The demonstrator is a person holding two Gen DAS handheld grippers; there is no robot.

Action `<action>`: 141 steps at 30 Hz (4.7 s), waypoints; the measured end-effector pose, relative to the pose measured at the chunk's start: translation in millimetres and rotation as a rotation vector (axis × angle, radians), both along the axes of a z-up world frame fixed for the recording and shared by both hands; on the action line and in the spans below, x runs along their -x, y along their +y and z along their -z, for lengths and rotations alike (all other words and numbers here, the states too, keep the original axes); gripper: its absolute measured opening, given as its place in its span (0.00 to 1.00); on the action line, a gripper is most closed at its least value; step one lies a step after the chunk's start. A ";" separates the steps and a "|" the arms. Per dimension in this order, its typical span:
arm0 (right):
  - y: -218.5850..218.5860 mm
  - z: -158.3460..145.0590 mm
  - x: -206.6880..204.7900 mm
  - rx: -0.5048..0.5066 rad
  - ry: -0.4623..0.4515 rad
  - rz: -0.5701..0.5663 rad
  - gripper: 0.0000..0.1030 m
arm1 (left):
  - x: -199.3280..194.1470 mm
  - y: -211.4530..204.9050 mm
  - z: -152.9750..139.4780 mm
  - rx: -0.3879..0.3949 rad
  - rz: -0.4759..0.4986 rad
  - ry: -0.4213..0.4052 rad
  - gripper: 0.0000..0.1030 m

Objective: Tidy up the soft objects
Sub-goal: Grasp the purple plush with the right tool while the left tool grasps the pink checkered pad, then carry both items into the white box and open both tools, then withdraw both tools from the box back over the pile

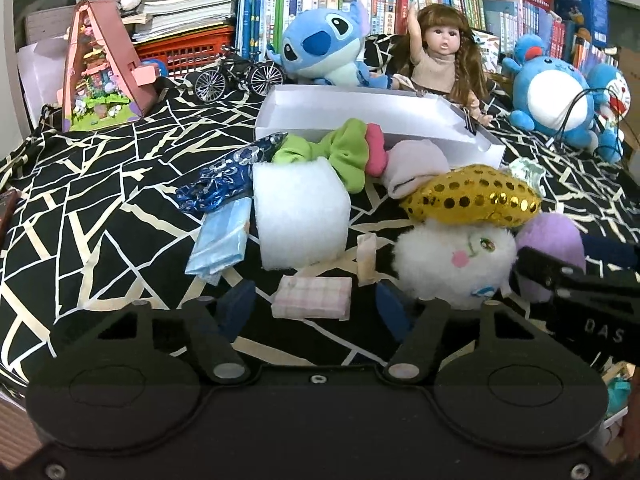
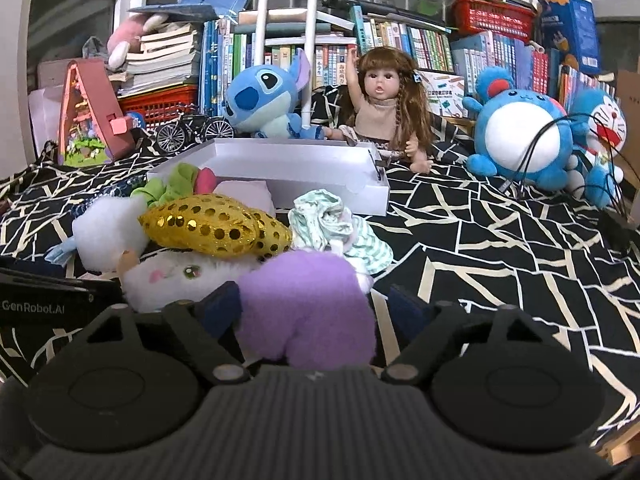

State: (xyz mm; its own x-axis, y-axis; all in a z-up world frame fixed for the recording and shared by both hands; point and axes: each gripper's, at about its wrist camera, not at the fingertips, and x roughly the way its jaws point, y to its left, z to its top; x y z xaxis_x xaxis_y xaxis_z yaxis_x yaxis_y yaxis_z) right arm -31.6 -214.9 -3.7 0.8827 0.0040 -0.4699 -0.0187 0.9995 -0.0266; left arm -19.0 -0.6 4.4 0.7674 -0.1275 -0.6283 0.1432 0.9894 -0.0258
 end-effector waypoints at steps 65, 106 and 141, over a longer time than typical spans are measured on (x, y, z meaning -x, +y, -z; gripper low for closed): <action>-31.3 -37.6 -250.7 -0.143 0.304 -0.108 0.63 | -268.1 -52.3 -30.2 0.036 0.006 0.192 0.41; -49.9 -66.4 -173.0 -0.123 0.062 -0.115 0.95 | -206.3 -34.0 -61.0 0.026 0.018 0.051 0.91; -29.4 -38.9 -30.1 -0.105 -0.065 -0.165 1.00 | -60.0 23.1 -44.8 0.039 0.030 -0.124 0.95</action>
